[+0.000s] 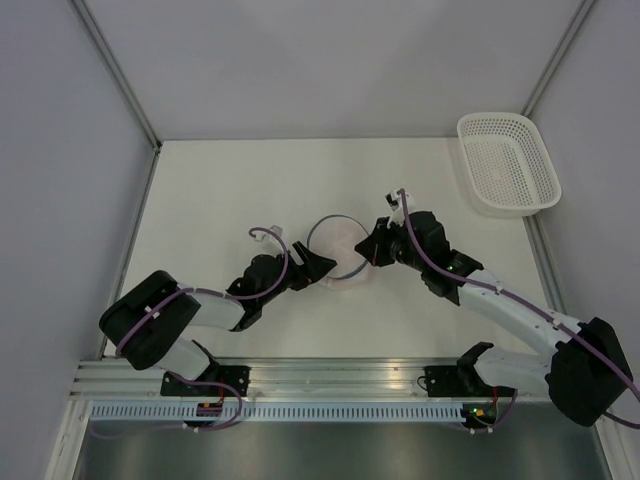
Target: Unzip the laundry bag and remove the bra
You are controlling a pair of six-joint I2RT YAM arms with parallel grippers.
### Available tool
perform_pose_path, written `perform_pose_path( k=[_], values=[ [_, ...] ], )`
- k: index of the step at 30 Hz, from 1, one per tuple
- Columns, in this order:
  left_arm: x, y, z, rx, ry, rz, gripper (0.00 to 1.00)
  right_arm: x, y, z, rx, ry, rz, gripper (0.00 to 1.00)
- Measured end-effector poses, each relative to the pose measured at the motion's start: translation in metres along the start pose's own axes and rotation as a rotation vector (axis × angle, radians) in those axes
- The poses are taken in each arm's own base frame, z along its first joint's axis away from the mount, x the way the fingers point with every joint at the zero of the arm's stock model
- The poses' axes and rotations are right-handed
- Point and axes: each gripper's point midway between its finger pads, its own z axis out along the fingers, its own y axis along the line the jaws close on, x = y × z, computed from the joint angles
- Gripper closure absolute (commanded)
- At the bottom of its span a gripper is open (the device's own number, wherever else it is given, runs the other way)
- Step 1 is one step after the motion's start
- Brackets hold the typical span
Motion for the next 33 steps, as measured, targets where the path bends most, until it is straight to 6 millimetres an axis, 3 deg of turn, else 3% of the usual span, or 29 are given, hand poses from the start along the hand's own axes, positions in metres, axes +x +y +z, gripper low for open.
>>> perform_pose_path(
  k=[5, 8, 11, 18, 29, 32, 33],
  values=[
    [-0.001, -0.003, 0.0, 0.01, -0.005, -0.003, 0.12, 0.004, 0.005, 0.038, -0.048, 0.04, 0.035, 1.0],
    [-0.003, -0.003, 0.0, 0.014, -0.008, -0.004, 0.12, 0.018, -0.004, 0.064, -0.031, 0.094, 0.057, 1.0],
    [-0.007, -0.003, 0.001, 0.017, -0.018, -0.006, 0.12, 0.034, -0.019, 0.078, 0.012, 0.135, 0.069, 1.0],
    [-0.011, -0.003, 0.004, 0.03, -0.031, -0.013, 0.12, 0.034, -0.028, 0.086, 0.044, 0.114, 0.067, 1.0],
    [-0.002, 0.0, 0.035, 0.057, 0.004, -0.063, 0.15, 0.025, -0.024, 0.08, 0.041, 0.08, 0.071, 0.99],
    [-0.004, -0.001, 0.043, 0.059, 0.001, -0.069, 0.19, 0.019, -0.021, 0.077, 0.032, 0.065, 0.069, 0.99],
    [-0.004, -0.001, 0.045, 0.056, -0.001, -0.072, 0.31, 0.019, -0.02, 0.076, 0.031, 0.063, 0.071, 1.0]
  ],
)
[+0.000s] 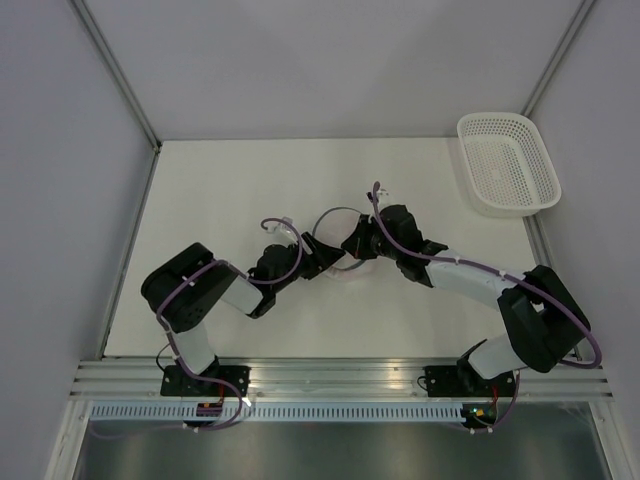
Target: Unzip the laundry bag and remove the bra
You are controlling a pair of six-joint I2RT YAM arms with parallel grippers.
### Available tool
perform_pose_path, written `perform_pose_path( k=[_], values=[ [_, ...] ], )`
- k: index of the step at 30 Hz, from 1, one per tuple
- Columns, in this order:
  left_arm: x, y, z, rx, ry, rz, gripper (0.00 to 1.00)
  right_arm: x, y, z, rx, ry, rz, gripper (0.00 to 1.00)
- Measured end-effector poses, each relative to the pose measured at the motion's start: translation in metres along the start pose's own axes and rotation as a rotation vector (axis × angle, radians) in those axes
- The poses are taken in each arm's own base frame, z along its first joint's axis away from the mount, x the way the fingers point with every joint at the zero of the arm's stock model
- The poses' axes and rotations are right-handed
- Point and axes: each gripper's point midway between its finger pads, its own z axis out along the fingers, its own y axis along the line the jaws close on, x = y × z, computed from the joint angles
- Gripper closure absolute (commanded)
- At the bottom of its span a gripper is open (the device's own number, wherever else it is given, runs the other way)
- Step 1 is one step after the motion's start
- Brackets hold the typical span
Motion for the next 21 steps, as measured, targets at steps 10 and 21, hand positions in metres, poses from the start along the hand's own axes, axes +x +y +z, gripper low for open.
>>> perform_pose_path(
  k=[10, 21],
  values=[
    [-0.016, -0.008, 0.009, 0.059, -0.05, -0.025, 0.98, 0.01, -0.003, -0.019, 0.004, 0.011, 0.006, 1.0],
    [-0.027, -0.058, -0.031, 0.079, -0.053, -0.075, 0.98, -0.004, 0.041, -0.087, -0.105, -0.086, -0.078, 0.56]
  ],
)
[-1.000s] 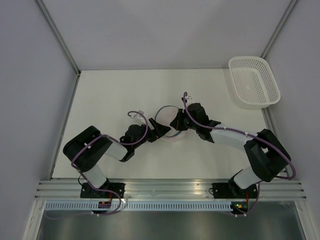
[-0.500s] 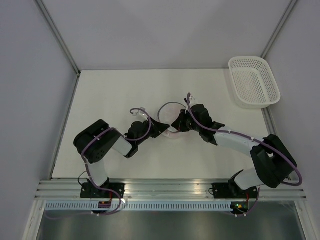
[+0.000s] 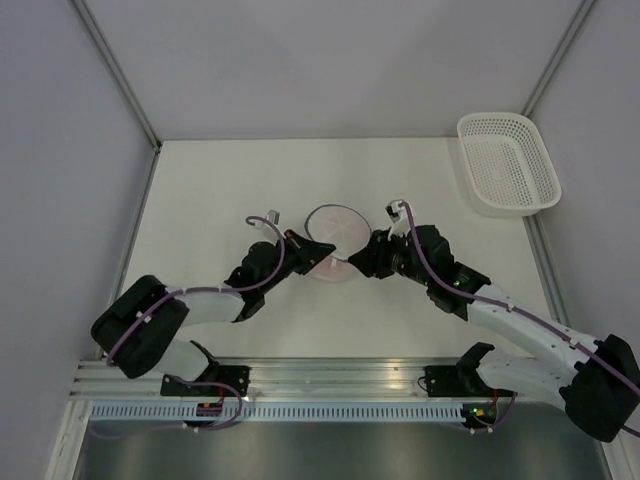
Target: Unzip the laundry bag and remove the bra
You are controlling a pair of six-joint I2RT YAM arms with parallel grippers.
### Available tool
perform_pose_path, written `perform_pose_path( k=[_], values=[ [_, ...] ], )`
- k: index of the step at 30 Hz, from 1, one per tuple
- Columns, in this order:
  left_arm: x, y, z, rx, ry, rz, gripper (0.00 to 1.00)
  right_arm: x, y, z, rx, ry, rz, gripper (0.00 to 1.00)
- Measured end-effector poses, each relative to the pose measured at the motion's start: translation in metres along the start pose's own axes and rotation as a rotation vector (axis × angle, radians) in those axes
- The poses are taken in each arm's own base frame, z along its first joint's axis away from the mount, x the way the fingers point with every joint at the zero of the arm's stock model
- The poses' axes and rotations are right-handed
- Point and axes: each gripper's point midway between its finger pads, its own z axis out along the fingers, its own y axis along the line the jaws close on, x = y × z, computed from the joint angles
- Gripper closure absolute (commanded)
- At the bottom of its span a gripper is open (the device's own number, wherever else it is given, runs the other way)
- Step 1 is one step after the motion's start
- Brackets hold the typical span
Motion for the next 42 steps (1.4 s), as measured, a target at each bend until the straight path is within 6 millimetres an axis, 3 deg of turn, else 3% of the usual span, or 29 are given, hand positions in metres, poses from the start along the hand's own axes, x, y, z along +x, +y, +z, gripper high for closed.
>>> perform_pose_path(
  k=[7, 12, 21, 25, 31, 37, 42],
  values=[
    [0.005, -0.017, -0.012, -0.163, 0.03, -0.061, 0.98, 0.059, 0.039, -0.008, 0.0, 0.126, -0.095, 0.57],
    [0.008, -0.029, -0.02, -0.23, 0.048, -0.07, 0.98, 0.083, 0.042, 0.0, 0.087, 0.147, -0.128, 0.58],
    [0.027, -0.002, -0.035, -0.368, 0.104, -0.098, 0.98, 0.073, 0.038, 0.008, 0.231, 0.024, -0.114, 0.55],
    [0.032, -0.006, -0.039, -0.369, 0.116, -0.114, 0.98, 0.067, 0.033, 0.02, 0.291, -0.025, -0.093, 0.54],
    [0.028, -0.009, -0.044, -0.37, 0.094, -0.117, 0.98, 0.074, 0.034, 0.035, 0.314, -0.039, -0.042, 0.54],
    [0.027, -0.012, -0.048, -0.365, 0.086, -0.128, 0.98, 0.075, 0.038, 0.033, 0.342, -0.077, 0.01, 0.54],
    [0.027, -0.019, -0.051, -0.347, 0.085, -0.143, 0.98, 0.087, 0.051, 0.027, 0.326, -0.065, 0.056, 0.54]
  ],
)
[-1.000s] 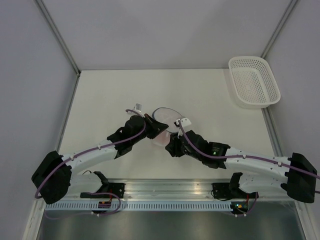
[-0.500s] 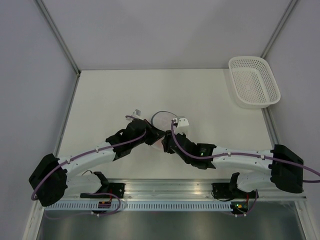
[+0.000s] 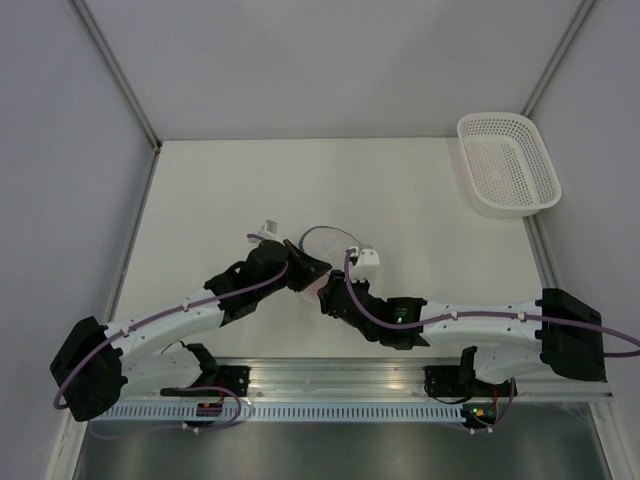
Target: Unzip the laundry bag and remove the bra
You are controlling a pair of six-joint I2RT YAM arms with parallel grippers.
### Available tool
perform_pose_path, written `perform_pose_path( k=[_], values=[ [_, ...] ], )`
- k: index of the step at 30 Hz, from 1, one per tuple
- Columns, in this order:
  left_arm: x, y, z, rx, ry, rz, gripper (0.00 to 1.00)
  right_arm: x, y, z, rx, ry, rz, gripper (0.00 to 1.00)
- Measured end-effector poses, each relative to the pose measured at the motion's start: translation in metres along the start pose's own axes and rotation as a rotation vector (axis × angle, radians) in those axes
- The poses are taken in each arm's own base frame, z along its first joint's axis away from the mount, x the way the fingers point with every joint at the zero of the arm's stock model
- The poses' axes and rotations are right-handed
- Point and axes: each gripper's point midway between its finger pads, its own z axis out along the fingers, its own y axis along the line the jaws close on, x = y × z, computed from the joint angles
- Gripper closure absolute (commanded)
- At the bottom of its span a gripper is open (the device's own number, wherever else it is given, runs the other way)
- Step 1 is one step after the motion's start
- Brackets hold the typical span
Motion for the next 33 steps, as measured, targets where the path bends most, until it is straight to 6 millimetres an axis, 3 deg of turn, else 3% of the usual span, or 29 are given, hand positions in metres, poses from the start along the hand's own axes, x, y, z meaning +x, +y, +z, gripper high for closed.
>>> perform_pose_path(
  k=[7, 16, 23, 26, 27, 30, 33],
  values=[
    [0.002, -0.004, -0.006, 0.02, 0.01, -0.013, 0.98, 0.023, -0.003, -0.009, -0.015, 0.004, 0.029, 0.53],
    [0.009, 0.014, -0.007, -0.011, 0.031, -0.036, 0.98, -0.009, -0.001, -0.006, 0.004, -0.156, 0.018, 0.53],
    [0.007, 0.006, -0.006, 0.017, 0.01, -0.071, 0.98, -0.024, -0.009, 0.002, 0.028, -0.188, 0.015, 0.57],
    [0.006, 0.004, -0.005, 0.024, -0.002, -0.074, 0.98, -0.029, -0.012, 0.004, 0.038, -0.197, 0.018, 0.64],
    [0.006, 0.004, -0.005, 0.025, -0.006, -0.073, 0.98, -0.03, -0.013, 0.005, 0.042, -0.198, 0.015, 0.76],
    [0.008, 0.004, -0.002, 0.027, -0.007, -0.071, 0.98, -0.03, -0.016, 0.006, 0.044, -0.193, -0.001, 0.98],
    [0.009, 0.002, -0.001, 0.032, -0.008, -0.075, 0.98, -0.03, -0.02, 0.006, 0.055, -0.189, -0.015, 1.0]
  ],
)
